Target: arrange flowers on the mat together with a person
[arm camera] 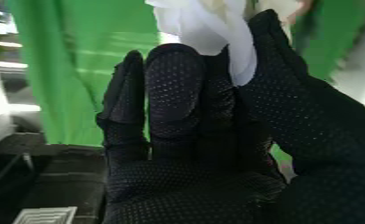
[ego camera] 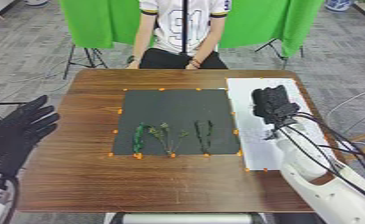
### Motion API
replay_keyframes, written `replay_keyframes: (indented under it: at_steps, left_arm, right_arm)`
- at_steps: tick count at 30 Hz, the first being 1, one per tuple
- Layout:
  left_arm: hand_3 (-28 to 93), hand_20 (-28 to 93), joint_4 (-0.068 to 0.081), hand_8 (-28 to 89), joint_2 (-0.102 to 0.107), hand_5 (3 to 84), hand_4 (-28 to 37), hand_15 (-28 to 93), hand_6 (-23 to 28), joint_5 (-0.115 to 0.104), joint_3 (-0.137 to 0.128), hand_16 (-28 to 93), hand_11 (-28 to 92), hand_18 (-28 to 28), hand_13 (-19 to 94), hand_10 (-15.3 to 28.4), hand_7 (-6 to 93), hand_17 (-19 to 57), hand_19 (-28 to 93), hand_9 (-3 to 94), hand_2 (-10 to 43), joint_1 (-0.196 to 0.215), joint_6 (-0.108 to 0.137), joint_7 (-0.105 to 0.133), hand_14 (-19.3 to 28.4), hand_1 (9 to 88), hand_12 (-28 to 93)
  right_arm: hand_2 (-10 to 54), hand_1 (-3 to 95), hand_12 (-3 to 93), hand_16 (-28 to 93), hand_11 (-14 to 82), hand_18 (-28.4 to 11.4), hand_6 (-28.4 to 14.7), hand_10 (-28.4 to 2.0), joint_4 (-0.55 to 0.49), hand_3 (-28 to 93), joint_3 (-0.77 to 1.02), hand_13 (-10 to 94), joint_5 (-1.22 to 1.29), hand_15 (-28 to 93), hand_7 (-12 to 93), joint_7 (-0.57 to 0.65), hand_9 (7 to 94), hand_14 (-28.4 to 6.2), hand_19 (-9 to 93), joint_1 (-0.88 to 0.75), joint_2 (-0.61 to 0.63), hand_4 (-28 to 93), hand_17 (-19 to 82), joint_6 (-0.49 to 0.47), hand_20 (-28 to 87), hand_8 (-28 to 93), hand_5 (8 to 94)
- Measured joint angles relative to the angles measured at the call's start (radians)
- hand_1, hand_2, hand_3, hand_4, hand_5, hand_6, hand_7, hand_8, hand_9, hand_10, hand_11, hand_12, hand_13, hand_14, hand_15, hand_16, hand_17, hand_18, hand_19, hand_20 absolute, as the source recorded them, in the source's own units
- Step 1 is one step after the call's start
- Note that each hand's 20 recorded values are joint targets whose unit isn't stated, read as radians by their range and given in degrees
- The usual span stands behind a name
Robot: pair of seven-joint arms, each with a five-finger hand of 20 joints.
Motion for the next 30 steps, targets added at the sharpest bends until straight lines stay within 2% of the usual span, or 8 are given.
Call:
replay_keyframes:
  at_steps: [3,5,13,20,25,30]
  left_arm:
    - [69,13,0.000,-8,0.023,32.9,-24.8,25,4.5,-0.001,-0.024,4,17,22.9,22,12.3,15.4,-8.0,45,28.3,-2.7,0.010,-0.006,-0.017,15.0,25.6,20]
    - [69,13,0.001,-8,0.035,32.9,-24.8,25,4.5,-0.002,-0.030,4,17,22.9,22,12.3,15.4,-8.0,45,28.2,-2.7,0.009,-0.008,-0.026,15.0,25.5,20]
    - [69,13,0.008,-8,0.053,33.0,-24.7,25,4.4,-0.010,-0.027,4,17,22.9,22,12.3,15.4,-8.0,45,28.3,-2.5,0.003,-0.006,-0.037,15.0,25.7,20]
    - [69,13,0.016,-8,0.068,32.9,-24.6,25,4.4,-0.013,-0.021,4,17,22.9,22,12.3,15.5,-8.0,45,28.1,-2.5,0.001,-0.003,-0.033,15.0,25.7,20]
    - [69,13,0.032,-8,0.077,32.9,-24.7,26,4.4,-0.014,-0.014,4,17,22.9,22,12.3,15.5,-8.1,45,28.2,-2.6,-0.012,-0.002,-0.033,15.0,25.6,20]
    - [69,13,0.034,-8,0.082,32.9,-24.7,25,4.5,-0.017,-0.022,4,17,22.9,22,12.3,15.5,-8.1,45,28.2,-2.6,-0.003,0.013,-0.027,15.0,25.6,20]
  right_arm:
    - [-9.5,50.6,54.3,40,28.5,-17.1,3.4,-6.5,-0.018,80,-0.088,68,0.029,62,54,-0.077,77.8,-5.4,73,0.073,-0.016,-26,30,0.038,47,0,66.7]
    - [-9.5,50.3,54.5,40,27.8,-17.1,3.4,-6.5,-0.025,81,-0.145,68,0.044,62,54,-0.135,78.2,-5.4,73,0.130,-0.040,-25,30,0.045,47,-1,66.9]
    - [-9.5,50.5,55.2,41,26.4,-17.1,3.4,-6.2,-0.003,80,-0.345,68,0.080,60,55,-0.267,78.2,-5.3,72,0.344,-0.201,-25,29,0.035,47,-2,66.4]
    - [-9.5,51.6,54.5,42,25.1,-16.9,3.4,-6.0,0.065,79,-0.442,68,0.065,59,54,-0.435,79.8,-5.3,72,0.442,-0.336,-27,29,-0.051,48,-5,67.9]
    - [-9.5,52.3,53.6,42,24.0,-16.8,3.8,-5.7,0.147,78,-0.507,68,0.026,59,53,-0.442,80.5,-5.1,71,0.472,-0.420,-28,29,-0.062,48,-7,69.5]
    - [-9.5,52.4,52.2,42,21.7,-16.5,4.2,-5.4,0.206,77,-0.545,67,-0.036,59,51,-0.436,81.7,-4.9,71,0.478,-0.480,-28,29,-0.068,48,-8,70.2]
